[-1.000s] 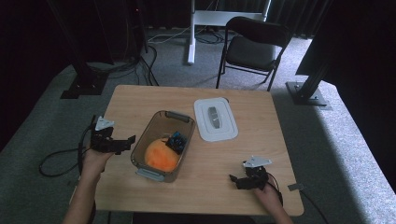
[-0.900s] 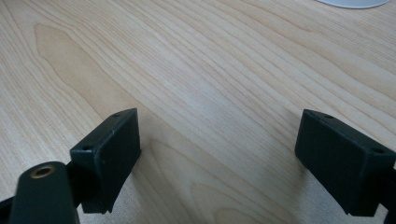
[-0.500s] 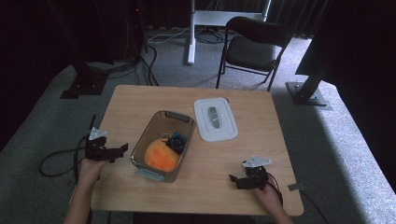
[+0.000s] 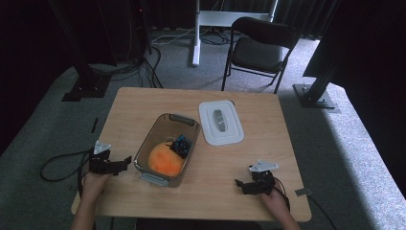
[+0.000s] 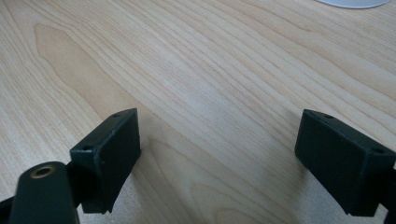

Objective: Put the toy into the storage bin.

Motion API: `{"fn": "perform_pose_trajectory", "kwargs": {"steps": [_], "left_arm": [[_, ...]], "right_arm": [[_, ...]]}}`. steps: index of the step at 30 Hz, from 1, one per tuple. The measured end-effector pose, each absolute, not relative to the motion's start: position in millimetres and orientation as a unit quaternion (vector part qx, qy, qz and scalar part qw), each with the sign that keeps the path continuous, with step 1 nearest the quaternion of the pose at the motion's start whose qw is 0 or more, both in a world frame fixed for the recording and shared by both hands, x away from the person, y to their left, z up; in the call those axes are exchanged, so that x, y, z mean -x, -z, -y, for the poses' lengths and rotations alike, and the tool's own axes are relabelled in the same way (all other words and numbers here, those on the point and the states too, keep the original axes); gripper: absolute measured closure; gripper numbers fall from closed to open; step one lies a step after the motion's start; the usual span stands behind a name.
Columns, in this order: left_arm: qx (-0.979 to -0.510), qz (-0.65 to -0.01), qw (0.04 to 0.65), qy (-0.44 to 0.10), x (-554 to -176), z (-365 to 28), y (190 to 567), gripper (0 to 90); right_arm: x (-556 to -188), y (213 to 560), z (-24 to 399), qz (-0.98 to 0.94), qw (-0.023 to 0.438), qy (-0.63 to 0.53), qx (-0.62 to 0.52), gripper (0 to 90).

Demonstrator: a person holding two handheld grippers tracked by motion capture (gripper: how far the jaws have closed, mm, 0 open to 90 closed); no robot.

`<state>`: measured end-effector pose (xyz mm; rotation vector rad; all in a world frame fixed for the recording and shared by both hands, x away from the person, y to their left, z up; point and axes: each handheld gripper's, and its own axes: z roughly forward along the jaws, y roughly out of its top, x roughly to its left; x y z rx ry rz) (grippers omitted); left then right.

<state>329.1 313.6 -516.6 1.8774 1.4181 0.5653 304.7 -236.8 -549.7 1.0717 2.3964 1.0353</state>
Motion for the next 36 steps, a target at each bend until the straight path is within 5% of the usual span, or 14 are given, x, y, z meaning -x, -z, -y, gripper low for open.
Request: {"fn": "perform_pose_trajectory", "kwargs": {"steps": [36], "left_arm": [[-0.758,-0.525,0.317,-0.222,-313.9,-319.7,544.6,1.0]], "right_arm": [[-304.7,549.8,236.6,-0.838,0.159,-0.362,-0.375,13.3]]}}
